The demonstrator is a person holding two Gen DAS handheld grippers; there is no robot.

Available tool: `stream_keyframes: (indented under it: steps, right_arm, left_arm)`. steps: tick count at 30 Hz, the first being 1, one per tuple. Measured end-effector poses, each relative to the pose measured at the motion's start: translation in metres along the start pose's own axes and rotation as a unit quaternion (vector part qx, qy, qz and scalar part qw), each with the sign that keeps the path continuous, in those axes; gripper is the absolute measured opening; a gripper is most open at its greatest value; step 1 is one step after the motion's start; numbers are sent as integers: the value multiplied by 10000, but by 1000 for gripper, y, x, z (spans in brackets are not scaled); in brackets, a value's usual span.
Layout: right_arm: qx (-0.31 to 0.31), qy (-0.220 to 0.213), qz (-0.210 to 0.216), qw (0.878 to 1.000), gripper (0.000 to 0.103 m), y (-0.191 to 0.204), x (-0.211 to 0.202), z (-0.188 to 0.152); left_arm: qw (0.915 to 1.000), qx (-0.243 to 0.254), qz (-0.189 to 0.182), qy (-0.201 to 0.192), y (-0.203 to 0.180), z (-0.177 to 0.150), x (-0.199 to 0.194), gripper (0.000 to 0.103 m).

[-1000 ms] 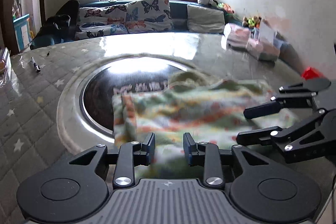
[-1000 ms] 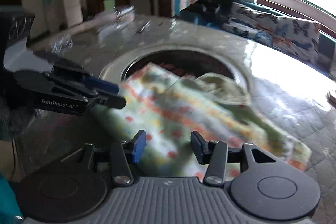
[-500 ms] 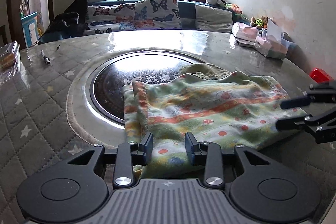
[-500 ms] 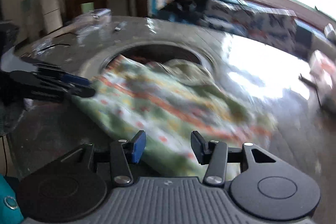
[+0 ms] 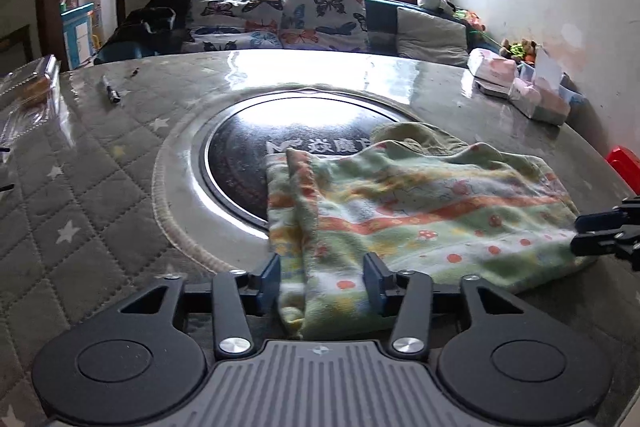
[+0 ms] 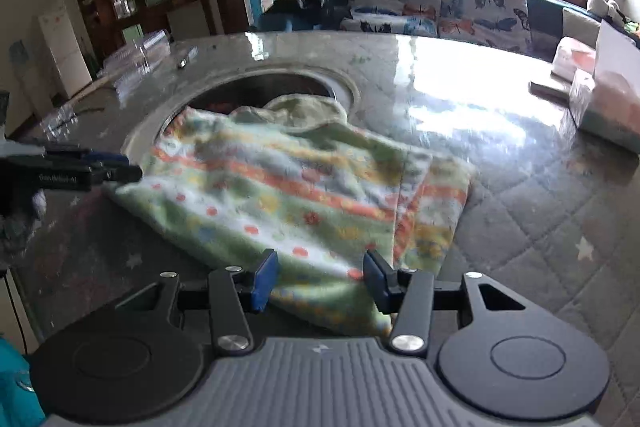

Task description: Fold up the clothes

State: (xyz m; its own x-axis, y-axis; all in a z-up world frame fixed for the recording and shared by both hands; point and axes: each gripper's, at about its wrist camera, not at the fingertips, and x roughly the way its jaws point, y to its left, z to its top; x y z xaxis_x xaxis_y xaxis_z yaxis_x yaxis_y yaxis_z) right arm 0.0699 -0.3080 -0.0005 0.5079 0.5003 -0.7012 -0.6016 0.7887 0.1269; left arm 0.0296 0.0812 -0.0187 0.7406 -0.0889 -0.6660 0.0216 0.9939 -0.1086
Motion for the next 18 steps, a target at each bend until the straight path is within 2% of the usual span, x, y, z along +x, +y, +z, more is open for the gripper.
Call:
stream_keyframes:
  steps: [4,6,10,12,15,18]
  right_arm:
    - [6,175,-10,9998,49,-3,8,-2]
    - [-66,142,-6,9999,49,1,6,0]
    - [-310,60,-8,9995,55,13,3,10]
    - [-550,58,63,9985,56,25,5,16]
    - [-971,56,253,9949,56,48,11,24]
    - [-1394,46,450,9892,56,72,18,33]
  left_arm:
    - [10000,-73,10,20,3,-1,0,56]
    - [9999,-106,60,20,4,0,-1,66]
    - [9997,-195,117,5,9,3,-3,77]
    - [9995,-259,167,-17,12,5,-5,88]
    - [9991,-355,243,-51,17,8,-7,94]
    - [9978,-575,313,-69,27,12,-10,95]
